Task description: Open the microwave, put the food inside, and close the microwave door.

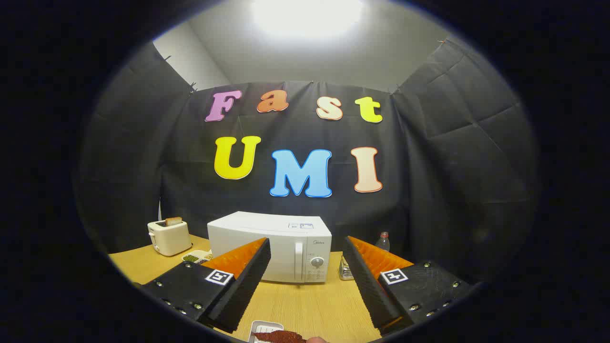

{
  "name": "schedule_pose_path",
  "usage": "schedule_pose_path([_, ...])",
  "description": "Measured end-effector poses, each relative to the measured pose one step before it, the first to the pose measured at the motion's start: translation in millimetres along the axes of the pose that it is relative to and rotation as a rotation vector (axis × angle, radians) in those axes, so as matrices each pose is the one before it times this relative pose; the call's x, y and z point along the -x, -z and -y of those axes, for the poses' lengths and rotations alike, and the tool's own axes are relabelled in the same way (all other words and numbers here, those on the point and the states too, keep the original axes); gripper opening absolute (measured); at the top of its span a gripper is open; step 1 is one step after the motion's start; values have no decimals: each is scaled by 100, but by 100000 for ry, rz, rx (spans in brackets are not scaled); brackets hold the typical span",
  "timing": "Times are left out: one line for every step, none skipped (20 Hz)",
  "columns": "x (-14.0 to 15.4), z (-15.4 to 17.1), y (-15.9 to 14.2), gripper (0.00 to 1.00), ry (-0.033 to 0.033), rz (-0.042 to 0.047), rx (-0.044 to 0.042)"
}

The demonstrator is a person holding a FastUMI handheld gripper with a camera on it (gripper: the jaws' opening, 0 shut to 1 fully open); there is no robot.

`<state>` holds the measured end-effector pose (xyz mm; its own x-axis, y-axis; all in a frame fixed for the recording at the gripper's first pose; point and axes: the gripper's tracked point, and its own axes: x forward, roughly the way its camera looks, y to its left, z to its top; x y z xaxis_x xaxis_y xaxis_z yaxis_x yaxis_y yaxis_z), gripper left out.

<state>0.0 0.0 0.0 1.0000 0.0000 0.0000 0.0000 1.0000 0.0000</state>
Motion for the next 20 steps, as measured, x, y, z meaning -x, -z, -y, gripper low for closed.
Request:
schedule_pose_path([29, 5, 48, 97, -271, -126, -135])
schedule_pose_path([110, 59, 49, 97, 161, -72, -164])
schedule_pose_path([-5, 184, -2, 97, 583, -23, -376])
schedule_pose_path([16, 145, 83, 97, 348, -150, -711])
schedule_pose_path([48, 22, 44, 97, 81, -166, -914])
schedule_pose_path([44, 6, -5, 97, 221, -34, -774])
schedule_pose_path([-16, 66, 70, 97, 239, -238, -411])
schedule_pose_path([59, 107, 41, 97, 65, -69, -174])
schedule_pose_path([50, 57, 4, 97, 108, -21, 72])
schedule_pose_path([-42, 52, 154, 97, 72, -126, 143])
schedule_pose_path([-36, -61, -29, 97, -63, -219, 13])
schedule_pose_path([-132, 48, 43, 96, 99, 13, 156])
schedule_pose_path([-145, 89, -89, 96, 335, 171, 233])
schedule_pose_path([-380, 164, 83, 97, 297, 61, -152])
schedule_pose_path([-451, -42, -32, 97, -61, -209, -547])
schedule_pose_path([-403, -79, 134, 97, -152, -392, -636])
schedule_pose_path([-622, 11, 133, 97, -171, -503, -358])
schedule_pose_path([-623, 71, 73, 97, -81, -201, 52])
schedule_pose_path([-774, 107, 60, 97, 79, -102, 289])
schedule_pose_path([-746, 5, 151, 97, -101, -330, 81])
